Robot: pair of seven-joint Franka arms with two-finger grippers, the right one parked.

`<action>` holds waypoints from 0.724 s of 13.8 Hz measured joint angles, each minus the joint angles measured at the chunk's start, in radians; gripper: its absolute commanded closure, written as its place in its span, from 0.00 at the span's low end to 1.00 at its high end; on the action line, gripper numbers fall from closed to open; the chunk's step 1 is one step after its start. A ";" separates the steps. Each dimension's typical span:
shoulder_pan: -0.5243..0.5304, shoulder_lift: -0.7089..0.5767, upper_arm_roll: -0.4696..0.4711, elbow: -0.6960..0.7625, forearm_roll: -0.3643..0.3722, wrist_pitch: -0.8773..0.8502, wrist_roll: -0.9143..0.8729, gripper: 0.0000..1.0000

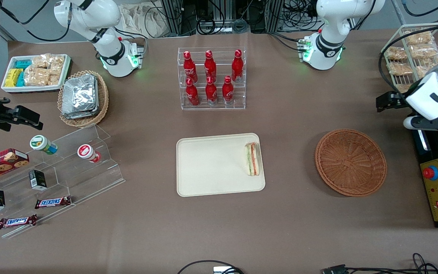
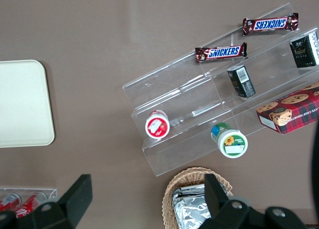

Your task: Place sandwich from basket to tray

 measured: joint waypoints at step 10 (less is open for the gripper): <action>-0.039 -0.019 0.008 -0.041 -0.023 0.044 -0.064 0.00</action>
